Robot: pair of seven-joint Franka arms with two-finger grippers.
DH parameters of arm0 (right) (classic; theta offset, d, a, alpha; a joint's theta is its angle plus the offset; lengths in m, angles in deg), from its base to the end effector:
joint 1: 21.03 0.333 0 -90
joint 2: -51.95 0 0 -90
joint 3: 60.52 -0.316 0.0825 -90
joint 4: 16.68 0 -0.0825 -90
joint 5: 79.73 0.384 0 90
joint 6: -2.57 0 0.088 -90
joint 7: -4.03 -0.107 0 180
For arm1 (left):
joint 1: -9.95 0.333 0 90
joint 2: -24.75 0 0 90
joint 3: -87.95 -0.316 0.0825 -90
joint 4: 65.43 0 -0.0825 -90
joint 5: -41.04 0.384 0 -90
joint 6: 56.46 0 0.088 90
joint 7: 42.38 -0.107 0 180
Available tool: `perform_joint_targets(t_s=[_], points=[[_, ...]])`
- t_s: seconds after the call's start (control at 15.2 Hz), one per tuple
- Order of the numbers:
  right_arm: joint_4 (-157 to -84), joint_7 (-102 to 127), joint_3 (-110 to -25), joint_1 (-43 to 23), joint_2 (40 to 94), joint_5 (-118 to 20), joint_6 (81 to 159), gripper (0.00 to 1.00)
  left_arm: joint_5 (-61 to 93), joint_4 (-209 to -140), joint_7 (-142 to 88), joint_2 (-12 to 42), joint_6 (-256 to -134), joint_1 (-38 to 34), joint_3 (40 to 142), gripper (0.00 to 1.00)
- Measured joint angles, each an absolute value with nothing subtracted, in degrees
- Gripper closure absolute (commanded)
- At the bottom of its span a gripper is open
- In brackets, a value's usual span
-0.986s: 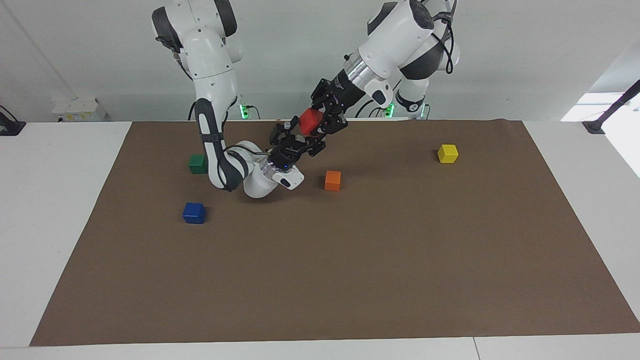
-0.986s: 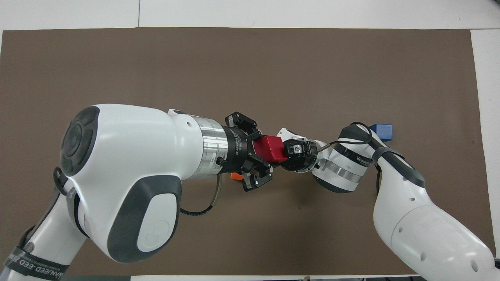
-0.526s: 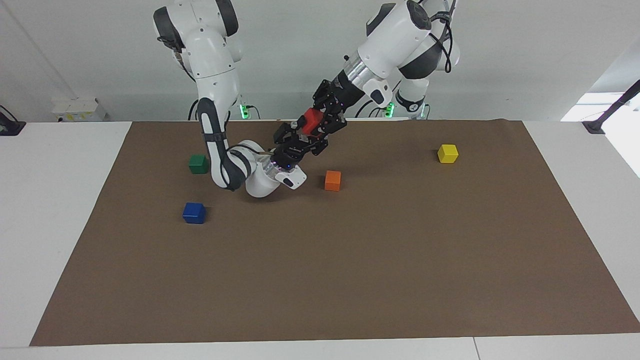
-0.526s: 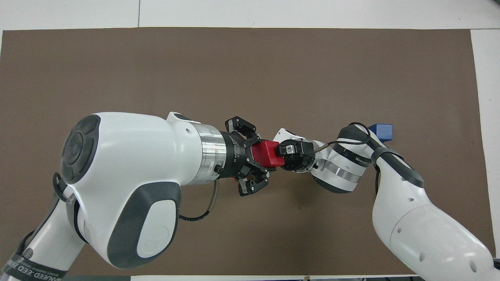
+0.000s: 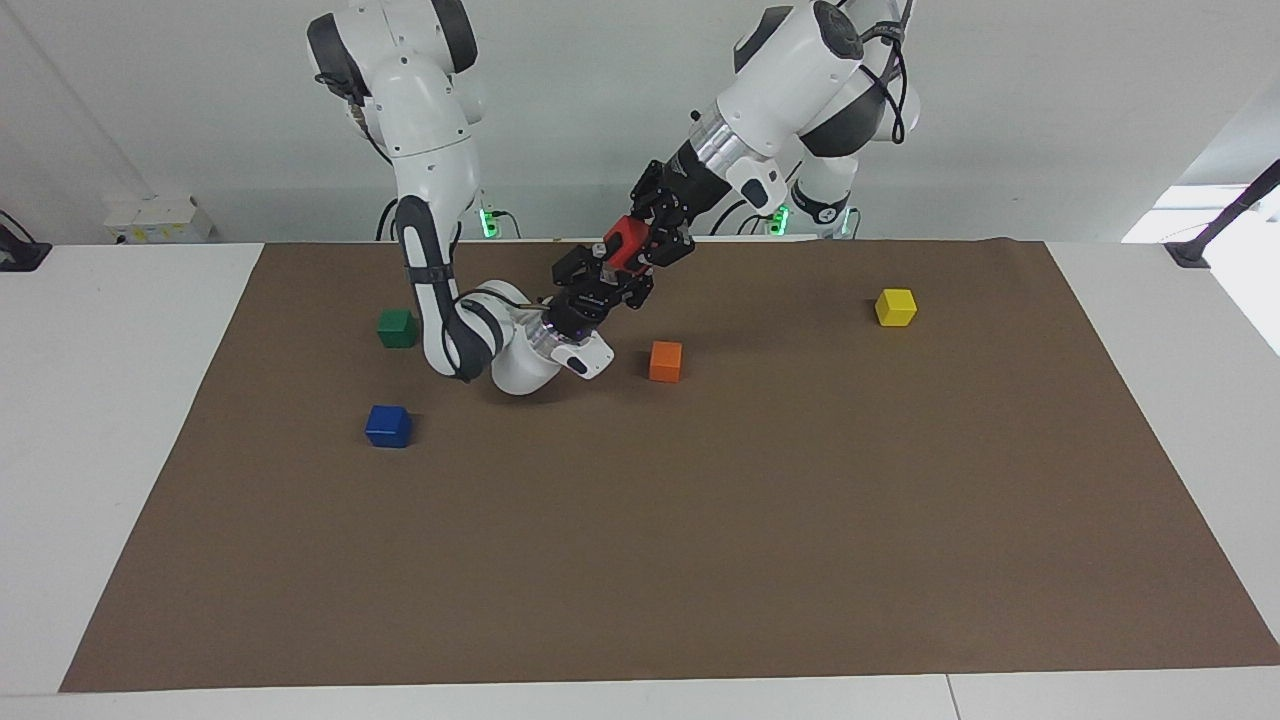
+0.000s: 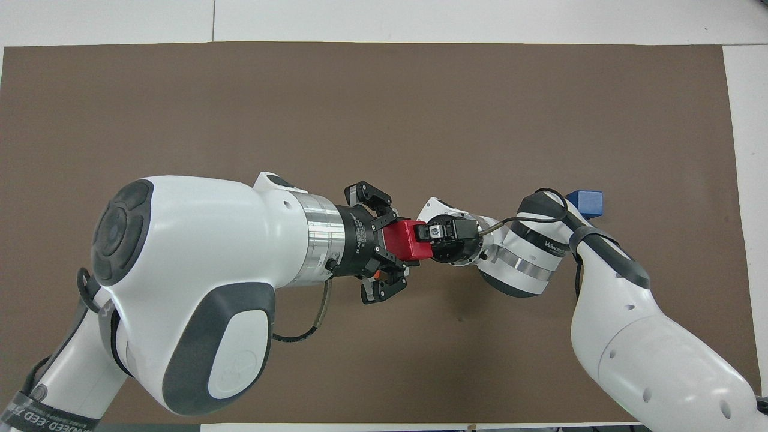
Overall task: Transfer red block to right arm and stack on blue block
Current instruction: 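Close the right gripper on the red cube and open the left gripper, then carry the red cube to the blue cube while the left gripper retracts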
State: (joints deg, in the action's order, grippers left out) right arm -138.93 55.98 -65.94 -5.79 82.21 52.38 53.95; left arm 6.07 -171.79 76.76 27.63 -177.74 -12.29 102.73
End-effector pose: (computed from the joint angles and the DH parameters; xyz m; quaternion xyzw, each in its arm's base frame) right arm 0.4951 0.2901 0.3090 -0.2978 0.0074 0.0570 0.9529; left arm 0.4439 -0.3713 0.5752 0.6372 0.7060 -0.2353 0.2005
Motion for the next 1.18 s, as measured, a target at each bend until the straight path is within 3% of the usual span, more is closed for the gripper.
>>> perform_joint_targets(t_s=[0.26, 0.53, 0.92, 1.18], points=[[-138.38, 56.05, -65.81, -6.07, 82.19, 52.46, 54.88, 1.00, 6.27, -171.67, 75.70, 29.37, -175.98, -11.25, 101.68, 0.00], [-137.73, 54.84, -65.75, -6.93, 80.34, 52.27, 58.66, 1.00, 10.35, -171.66, 69.03, 33.08, -169.30, -4.14, 100.98, 0.00], [-137.46, 47.44, -65.56, -13.89, 69.20, 39.75, 74.33, 1.00, 13.63, -172.20, 38.74, 33.67, -162.35, 13.73, 100.10, 0.00], [-136.57, 42.20, -65.31, -18.88, 61.37, 23.77, 85.40, 1.00, 22.61, -173.76, 16.51, 33.45, -161.66, 20.61, 100.00, 0.00]])
